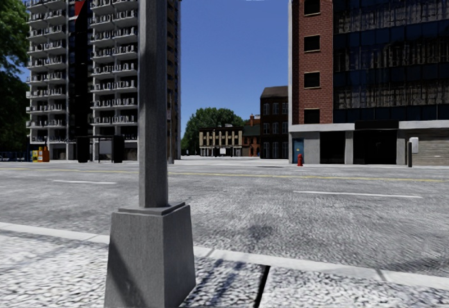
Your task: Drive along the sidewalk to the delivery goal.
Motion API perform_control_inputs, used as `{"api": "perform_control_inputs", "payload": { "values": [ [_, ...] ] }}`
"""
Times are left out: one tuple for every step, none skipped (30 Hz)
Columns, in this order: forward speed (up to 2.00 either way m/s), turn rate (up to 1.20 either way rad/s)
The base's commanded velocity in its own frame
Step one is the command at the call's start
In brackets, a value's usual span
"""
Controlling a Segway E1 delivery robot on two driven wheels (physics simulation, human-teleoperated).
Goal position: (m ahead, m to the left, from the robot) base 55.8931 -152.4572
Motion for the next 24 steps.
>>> {"api": "perform_control_inputs", "payload": {
  "values": [
    [0.0,-0.74],
    [0.0,-0.74],
    [0.0,-0.74],
    [0.0,-0.74],
    [0.0,-0.74],
    [0.0,-0.74],
    [0.0,-0.74],
    [0.0,-0.74],
    [0.0,-0.74],
    [0.0,-0.74],
    [0.0,-0.74],
    [0.0,-0.75],
    [0.0,-0.75],
    [0.0,-0.76],
    [0.0,-0.77],
    [0.0,-0.77],
    [0.0,-0.77],
    [0.0,-0.77],
    [0.0,-0.77],
    [0.0,-0.77],
    [0.0,-0.77],
    [0.0,-0.77],
    [0.0,-0.77],
    [0.0,-0.78]
  ]
}}
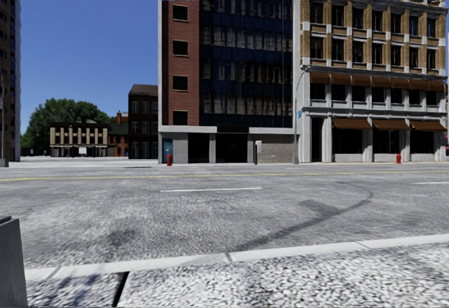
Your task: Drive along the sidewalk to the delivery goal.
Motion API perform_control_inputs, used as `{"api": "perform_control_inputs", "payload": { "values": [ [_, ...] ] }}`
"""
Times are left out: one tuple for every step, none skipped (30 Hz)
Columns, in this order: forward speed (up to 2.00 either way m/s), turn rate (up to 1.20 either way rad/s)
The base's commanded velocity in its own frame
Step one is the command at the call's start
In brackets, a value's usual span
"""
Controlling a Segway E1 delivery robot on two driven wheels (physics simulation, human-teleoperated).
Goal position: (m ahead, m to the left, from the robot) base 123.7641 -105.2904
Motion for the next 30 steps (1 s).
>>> {"api": "perform_control_inputs", "payload": {
  "values": [
    [0.0,-0.78],
    [0.0,-0.78],
    [0.0,-0.79],
    [0.0,-0.79],
    [0.0,-0.79],
    [0.0,-0.79],
    [0.0,-0.79],
    [0.0,-0.79],
    [0.0,-0.79],
    [0.0,-0.79],
    [0.0,-0.79],
    [0.0,-0.79],
    [0.0,-0.79],
    [0.0,-0.79],
    [0.0,-0.79],
    [0.0,-0.79],
    [0.0,-0.79],
    [0.0,-0.79],
    [0.0,-0.79],
    [0.0,-0.79],
    [0.0,-0.79],
    [0.0,-0.79],
    [0.0,-0.79],
    [0.0,-0.79],
    [0.0,-0.79],
    [0.0,-0.79],
    [0.01,-0.79],
    [0.14,-0.79],
    [0.14,-0.79],
    [0.2,-0.79]
  ]
}}
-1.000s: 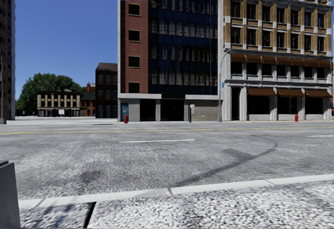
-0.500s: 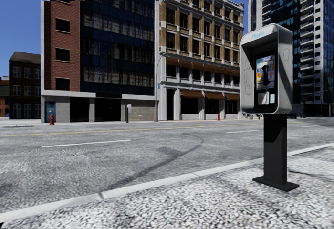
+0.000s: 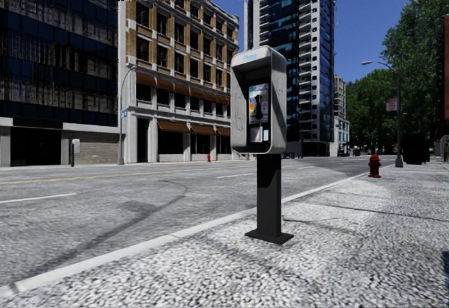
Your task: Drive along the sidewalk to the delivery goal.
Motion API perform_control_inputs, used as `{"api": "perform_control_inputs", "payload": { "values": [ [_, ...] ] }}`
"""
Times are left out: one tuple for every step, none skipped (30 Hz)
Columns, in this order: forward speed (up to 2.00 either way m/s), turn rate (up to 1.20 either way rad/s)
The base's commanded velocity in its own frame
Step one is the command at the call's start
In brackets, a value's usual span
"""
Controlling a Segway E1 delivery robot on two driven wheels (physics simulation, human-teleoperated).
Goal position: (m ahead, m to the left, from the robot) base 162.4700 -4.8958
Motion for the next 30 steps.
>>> {"api": "perform_control_inputs", "payload": {
  "values": [
    [0.29,-0.79],
    [0.4,-0.79],
    [0.4,-0.79],
    [0.48,-0.79],
    [0.51,-0.79],
    [0.52,-0.79],
    [0.52,-0.79],
    [0.53,-0.79],
    [0.54,-0.79],
    [0.54,-0.79],
    [0.57,-0.79],
    [0.63,-0.79],
    [0.67,-0.79],
    [0.67,-0.79],
    [0.68,-0.79],
    [0.69,-0.79],
    [0.69,-0.79],
    [0.69,-0.79],
    [0.7,-0.79],
    [0.72,-0.79],
    [0.72,-0.79],
    [0.72,-0.79],
    [0.73,-0.79],
    [0.74,-0.79],
    [0.75,-0.79],
    [0.75,-0.79],
    [0.76,-0.79],
    [0.76,-0.79],
    [0.76,-0.79],
    [0.76,-0.79]
  ]
}}
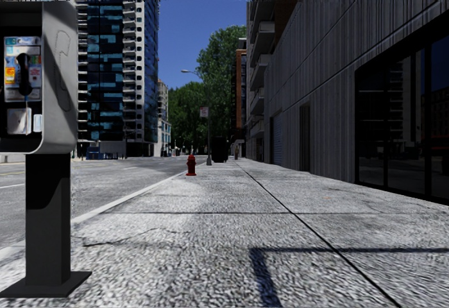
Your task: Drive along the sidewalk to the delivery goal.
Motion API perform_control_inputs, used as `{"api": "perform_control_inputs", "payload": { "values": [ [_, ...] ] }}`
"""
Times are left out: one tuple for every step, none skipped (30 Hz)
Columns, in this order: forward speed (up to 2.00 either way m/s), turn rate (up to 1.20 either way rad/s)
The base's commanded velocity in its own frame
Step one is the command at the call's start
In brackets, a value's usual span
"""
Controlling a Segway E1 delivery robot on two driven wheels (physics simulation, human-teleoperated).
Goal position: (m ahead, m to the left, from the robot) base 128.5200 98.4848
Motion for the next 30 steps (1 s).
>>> {"api": "perform_control_inputs", "payload": {
  "values": [
    [0.77,-0.77],
    [0.79,-0.74],
    [0.79,-0.74],
    [0.83,-0.74],
    [0.87,-0.74],
    [0.89,-0.73],
    [0.89,-0.73],
    [0.9,-0.73],
    [0.9,-0.73],
    [0.92,-0.73],
    [0.92,-0.73],
    [0.99,-0.58],
    [1.17,-0.09],
    [1.34,0.0],
    [1.34,0.0],
    [1.4,0.0],
    [1.43,0.0],
    [1.53,0.0],
    [1.53,0.0],
    [1.7,0.0],
    [1.9,0.0],
    [1.9,0.0],
    [2.0,0.0],
    [2.0,0.0],
    [2.0,0.0],
    [2.0,0.0],
    [2.0,0.0],
    [2.0,0.0],
    [2.0,0.0],
    [2.0,0.0]
  ]
}}
